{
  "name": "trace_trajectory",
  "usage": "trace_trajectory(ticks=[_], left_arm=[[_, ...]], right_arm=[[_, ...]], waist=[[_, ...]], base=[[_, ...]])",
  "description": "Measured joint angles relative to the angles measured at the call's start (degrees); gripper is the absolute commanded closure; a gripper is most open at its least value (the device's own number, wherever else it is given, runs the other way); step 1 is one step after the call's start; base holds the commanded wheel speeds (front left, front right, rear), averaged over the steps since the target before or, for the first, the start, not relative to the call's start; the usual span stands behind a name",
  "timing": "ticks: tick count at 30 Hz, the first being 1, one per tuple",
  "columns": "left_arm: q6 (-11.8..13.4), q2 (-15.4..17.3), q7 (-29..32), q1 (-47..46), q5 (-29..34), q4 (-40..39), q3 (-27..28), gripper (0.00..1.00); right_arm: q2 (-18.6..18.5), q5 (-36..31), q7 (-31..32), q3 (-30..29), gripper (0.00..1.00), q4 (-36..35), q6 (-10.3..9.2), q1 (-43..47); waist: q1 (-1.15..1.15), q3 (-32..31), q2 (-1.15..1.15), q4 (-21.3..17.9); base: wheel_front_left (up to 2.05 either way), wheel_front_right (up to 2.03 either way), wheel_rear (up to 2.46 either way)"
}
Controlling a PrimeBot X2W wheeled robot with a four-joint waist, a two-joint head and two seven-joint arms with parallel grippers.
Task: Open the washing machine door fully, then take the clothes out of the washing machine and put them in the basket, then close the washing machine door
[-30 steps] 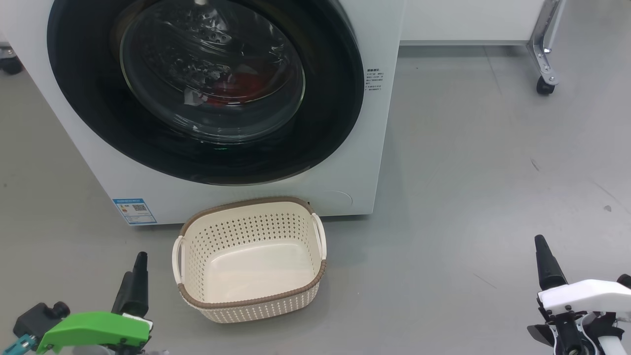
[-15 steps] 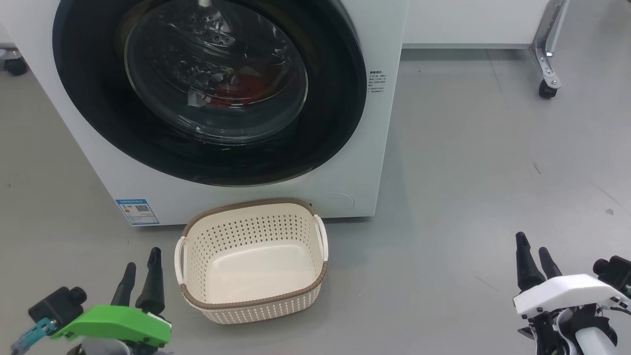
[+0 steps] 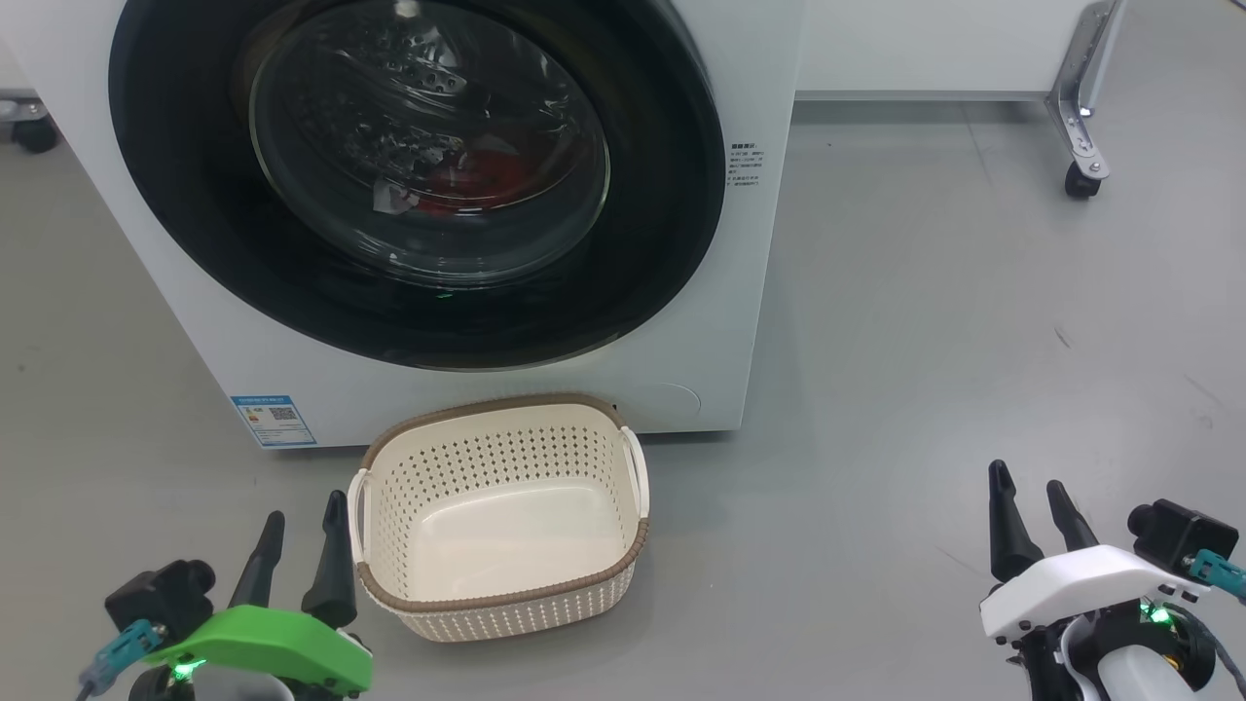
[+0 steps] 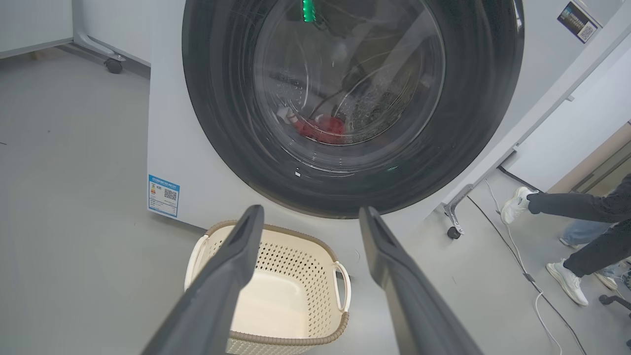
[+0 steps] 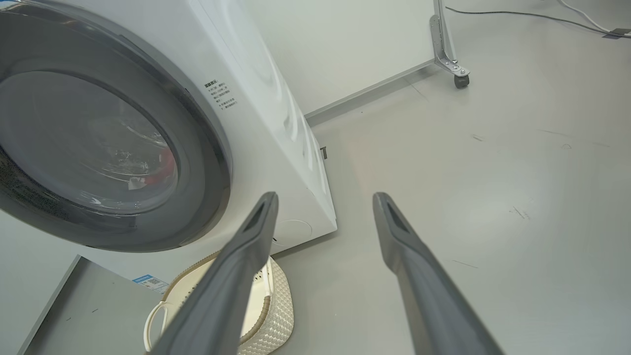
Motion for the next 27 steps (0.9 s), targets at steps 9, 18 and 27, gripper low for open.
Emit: trace_trajectory(ticks=[9,18,27], left_arm=[[1.16,-0.04,-1.63,0.01,5.67,0.52,-1.59,0.00],[2.27,-0.07,-3.39,0.01,10.99,1.21,-2.83,0.00],[2.94,-0.40,-5.20,0.00,16.04,1.59,-3.63,0.00]], right_arm=[[-0.11,-6.36,-1.77,1.64,0.00,-0.01,-0.88,-0.02],[-0.26,-12.22,-3.20,2.97,0.00,-0.02,-1.56,-0.03],[-0.32,-18.26,-5.04,3.86,0.00,-0.08,-2.53,-0.03]], waist=[[0.00,-0.09,0.00,-0.08],[0.00,-0.19,0.00,-0.08],[0.00,-0.22,0.00,0.01]], base=[[0.00,0.00,0.00],[0.00,0.00,0.00],[0.00,0.00,0.00]])
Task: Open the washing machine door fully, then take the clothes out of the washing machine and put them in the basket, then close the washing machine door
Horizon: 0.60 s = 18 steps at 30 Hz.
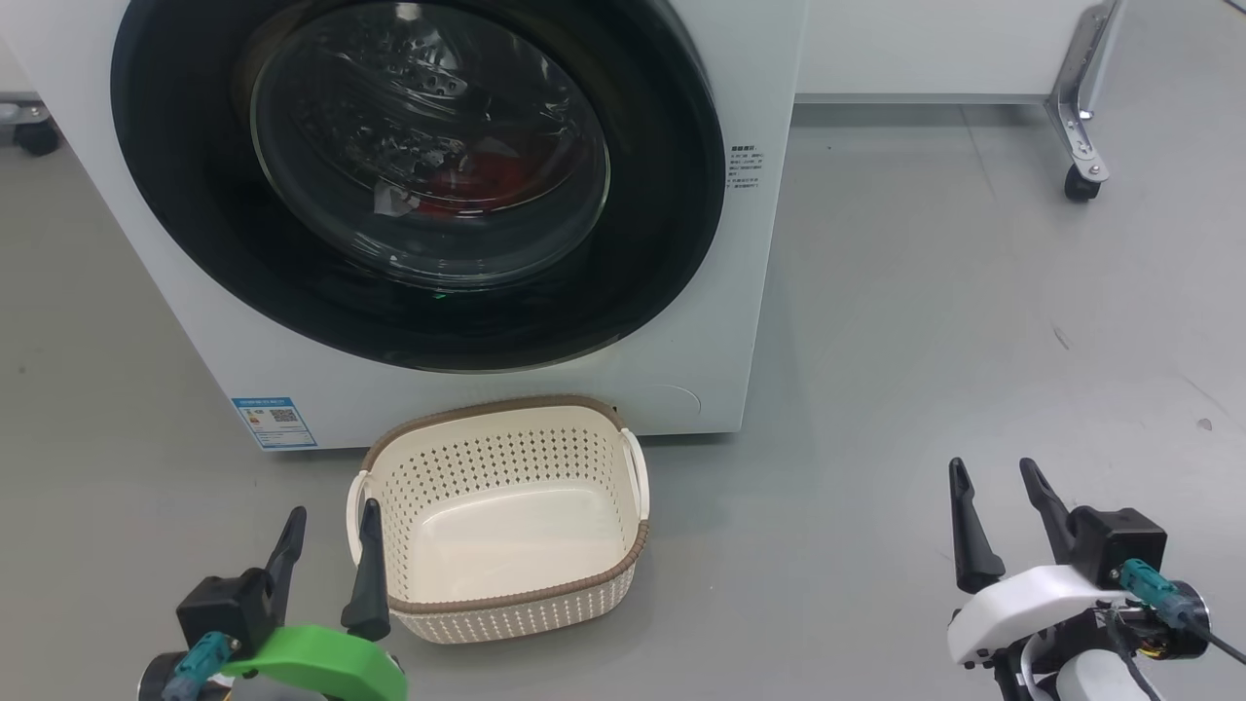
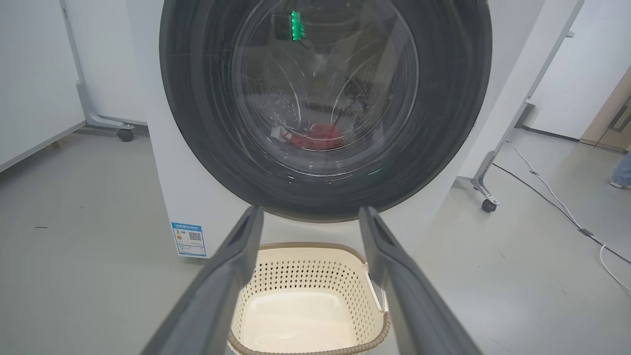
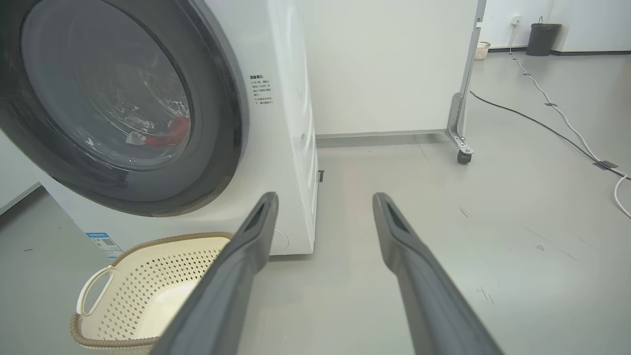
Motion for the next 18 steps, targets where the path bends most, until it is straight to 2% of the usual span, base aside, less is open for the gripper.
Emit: trace_trajectory(ticks=[7,18], left_arm=[[0.51,-0.55,-1.52,0.00,2.38,0.48,-0.35,0.00],[0.51,-0.99,-1.52,-0.01,2.98,1.46,-0.13,0.00]], right_arm=[[0.00,-5.14,-1.65,0.46,0.00,-0.08,-0.57,0.01],[1.03,-5.48,-1.69,-0.88,0.00,-0.21,-1.08,0.37]], waist=[[0.00,0.01,0.00,0.12],[0.00,0.08,0.00,0.21]], base=[[0.00,0.00,0.00],[0.00,0.00,0.00]])
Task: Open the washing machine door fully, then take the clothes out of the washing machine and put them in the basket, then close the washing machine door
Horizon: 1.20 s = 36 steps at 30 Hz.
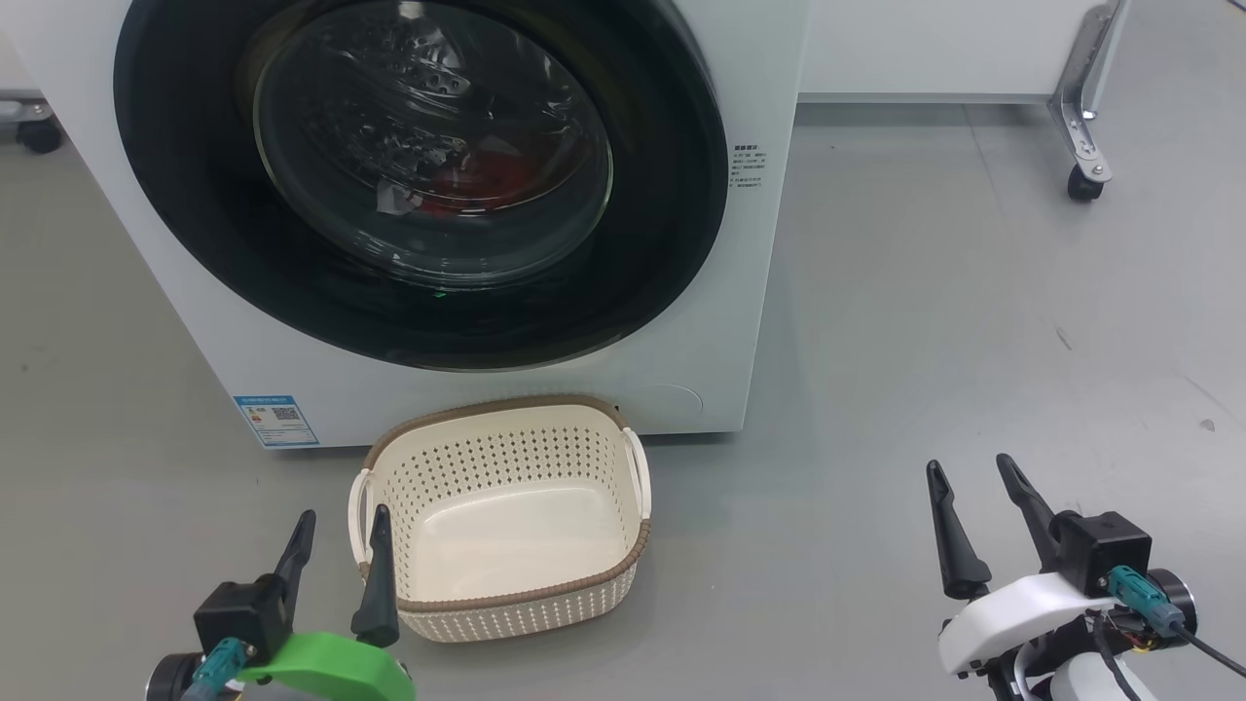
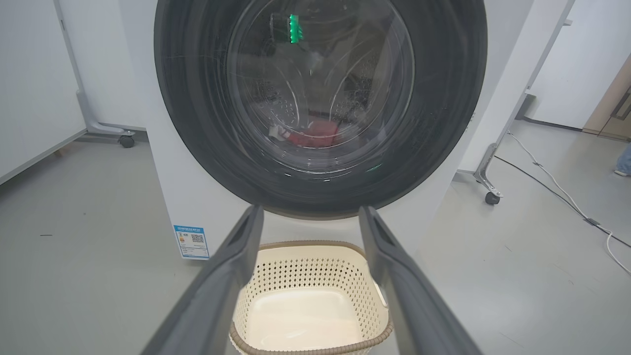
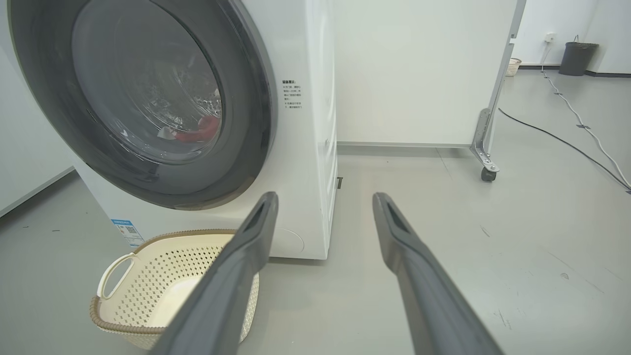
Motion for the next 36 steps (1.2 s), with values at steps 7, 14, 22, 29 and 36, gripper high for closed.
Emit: trace_trajectory(ticks=[7,14,22,29,36], left_arm=[[0.08,0.44,0.00,-0.05,1.23,0.71,-0.18,0.00],[0.58,0.73,0.00,-0.12,2.22,0.81,-0.54,0.00],[1.01,0.79,0.00,-0.30,3.23,0.93,-0.48,0.00],[1.10,0.70,0.00,-0.87,3.33,0.91,-0.48,0.00],[1.25,0.76,0.00,-0.92,3.80,0.90,-0.57,0.00]], right_arm=[[0.62,-0.43,0.00,-0.23,0.00,0.19,-0.41,0.32],[0.76,-0.85,0.00,-0.65,0.00,0.34,-0.40,0.64],[1.02,-1.34,0.00,-0.79,0.77,0.83,-0.31,0.69],[1.41,-1.43,0.00,-0.98,1.00,0.91,0.30,0.69],[2.03,-0.79,0.00,-1.57,1.00,0.91,1.74,0.68]], waist=[[0.00,0.06,0.00,-0.05],[0.00,0.12,0.00,-0.02],[0.00,0.13,0.00,0.23],[0.00,0.19,0.00,0.37],[0.00,0.41,0.00,0.52]], base=[[0.00,0.00,0.00],[0.00,0.00,0.00],[0.00,0.00,0.00],[0.00,0.00,0.00],[0.00,0.00,0.00]])
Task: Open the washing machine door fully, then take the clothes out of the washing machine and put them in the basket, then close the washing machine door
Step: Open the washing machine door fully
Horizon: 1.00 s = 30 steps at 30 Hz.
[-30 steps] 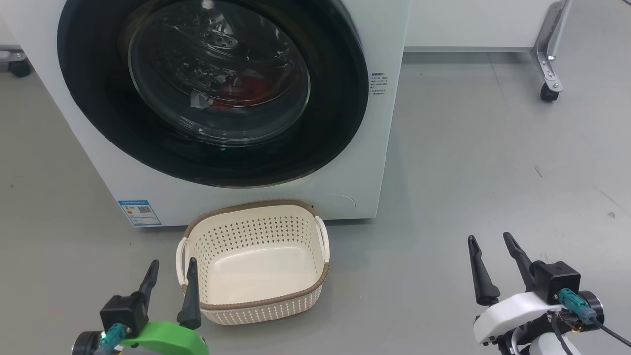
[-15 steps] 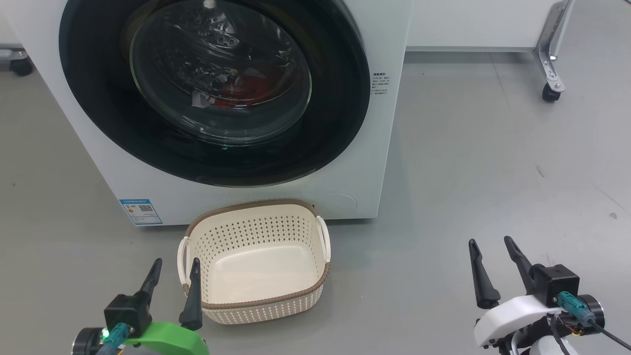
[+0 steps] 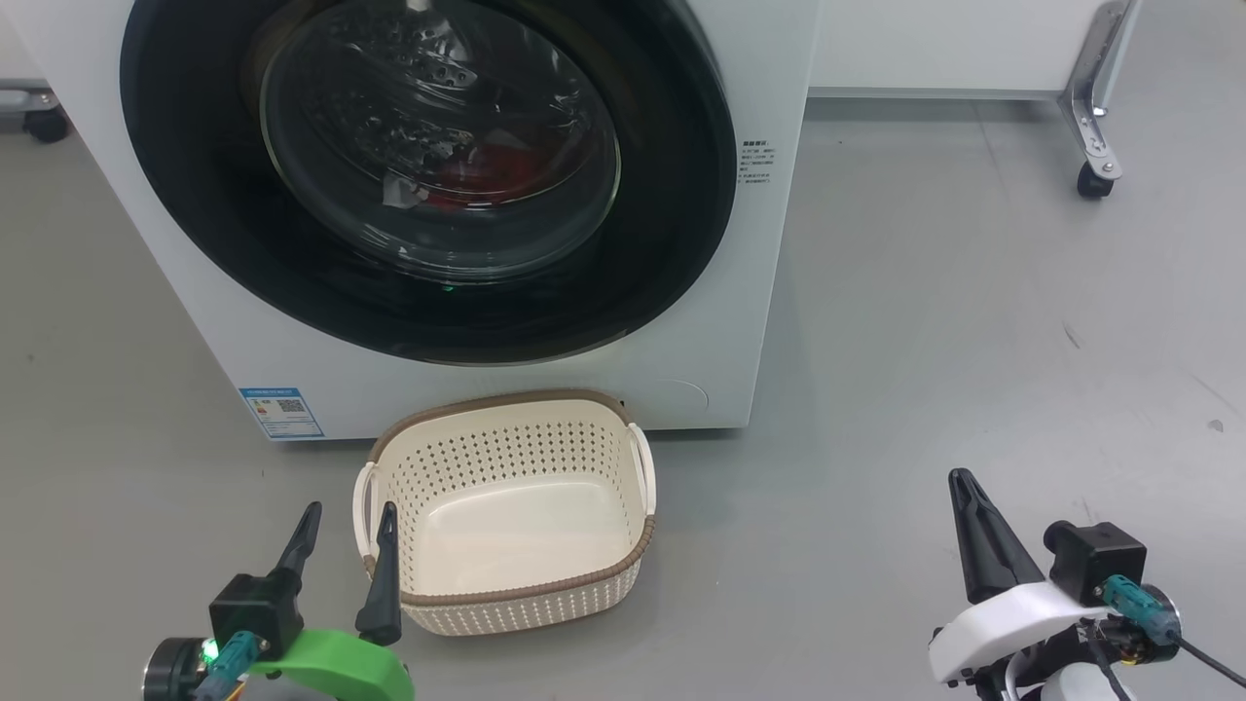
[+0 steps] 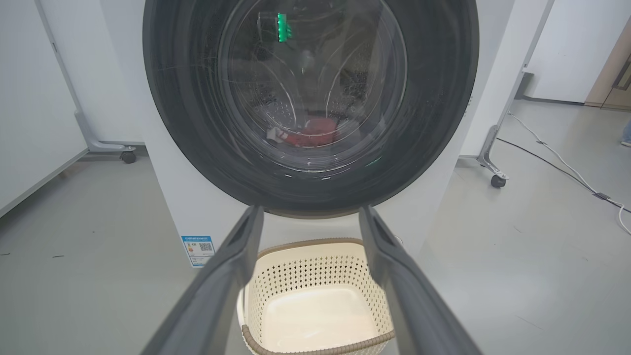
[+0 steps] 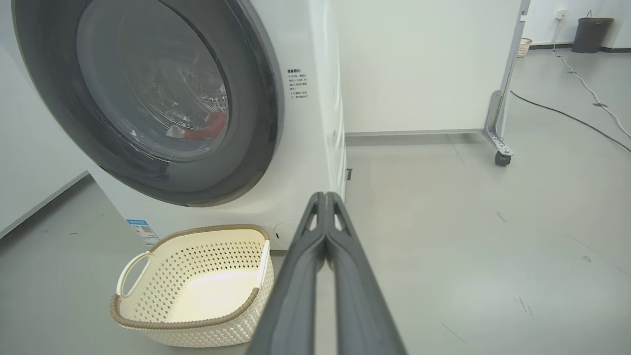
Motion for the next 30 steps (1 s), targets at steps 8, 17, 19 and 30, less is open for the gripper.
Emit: trace_trajectory(ticks=[8,17,19,30], left_arm=[[0.31,-0.13,0.00,-0.32,0.46,-1.09,-0.04,0.00],[0.33,-0.32,0.00,-2.95,0.53,-3.37,-0.41,0.00],[0.34,-0.40,0.00,-3.54,0.74,-3.83,-0.64,0.00],[0.34,-1.12,0.00,-8.47,1.58,-6.73,-1.42,0.00]], right_arm=[[2.58,8.42,0.00,-3.54,1.00,0.05,3.03,-0.91],[3.74,24.70,3.58,-9.28,1.00,0.14,5.56,-6.16],[3.82,29.08,5.79,-10.34,1.00,0.23,6.04,-7.98],[3.99,53.72,18.70,-17.61,1.00,-0.30,6.47,-21.63]], waist=[[0.00,1.61,0.00,0.50],[0.00,5.53,0.00,1.57],[0.00,6.64,0.00,1.83],[0.00,13.76,0.00,3.50]], base=[[0.00,0.00,0.00],[0.00,0.00,0.00],[0.00,0.00,0.00],[0.00,0.00,0.00]])
